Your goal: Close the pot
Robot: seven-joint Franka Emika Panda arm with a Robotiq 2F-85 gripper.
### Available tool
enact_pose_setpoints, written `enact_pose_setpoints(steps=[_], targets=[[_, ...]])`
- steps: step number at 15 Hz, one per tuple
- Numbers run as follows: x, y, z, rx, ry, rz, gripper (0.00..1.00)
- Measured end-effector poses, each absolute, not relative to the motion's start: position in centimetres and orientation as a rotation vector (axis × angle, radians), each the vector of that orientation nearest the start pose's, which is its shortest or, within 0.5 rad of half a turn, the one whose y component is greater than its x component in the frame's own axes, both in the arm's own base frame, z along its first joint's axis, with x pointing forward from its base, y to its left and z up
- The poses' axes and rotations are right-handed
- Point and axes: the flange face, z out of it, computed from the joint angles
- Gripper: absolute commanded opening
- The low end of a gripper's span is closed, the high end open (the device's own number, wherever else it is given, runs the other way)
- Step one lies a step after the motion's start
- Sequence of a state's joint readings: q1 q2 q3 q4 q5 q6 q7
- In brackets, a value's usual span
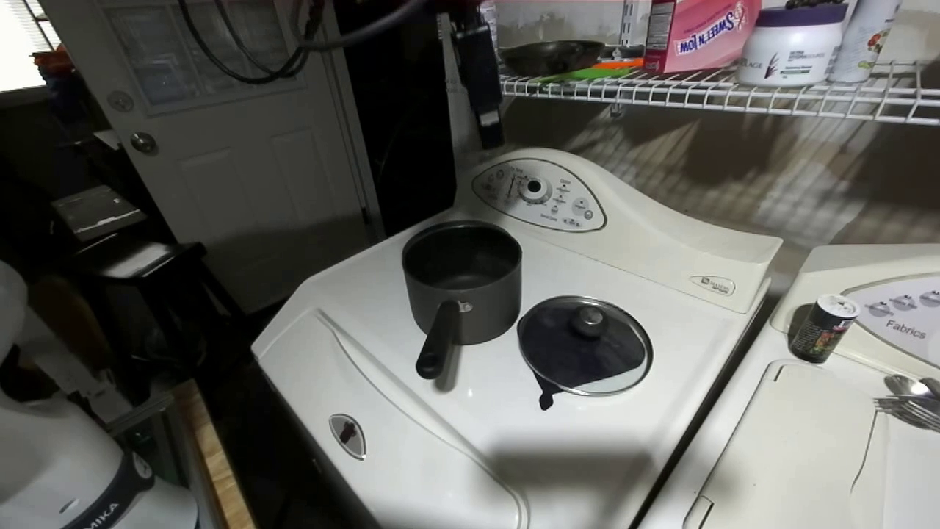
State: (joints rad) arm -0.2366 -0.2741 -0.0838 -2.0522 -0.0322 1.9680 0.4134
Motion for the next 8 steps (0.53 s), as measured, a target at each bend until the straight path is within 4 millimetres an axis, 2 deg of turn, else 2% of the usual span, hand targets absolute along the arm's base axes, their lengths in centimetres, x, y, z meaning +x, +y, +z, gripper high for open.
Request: enact_pose_setpoints(steps=[4,8], targets=[[50.8,-18.1,51.2,-2.904,1.232,-0.122,1.0],[53.5,-20.9,47.2,-2.893,1.314,-0.026,1.0]])
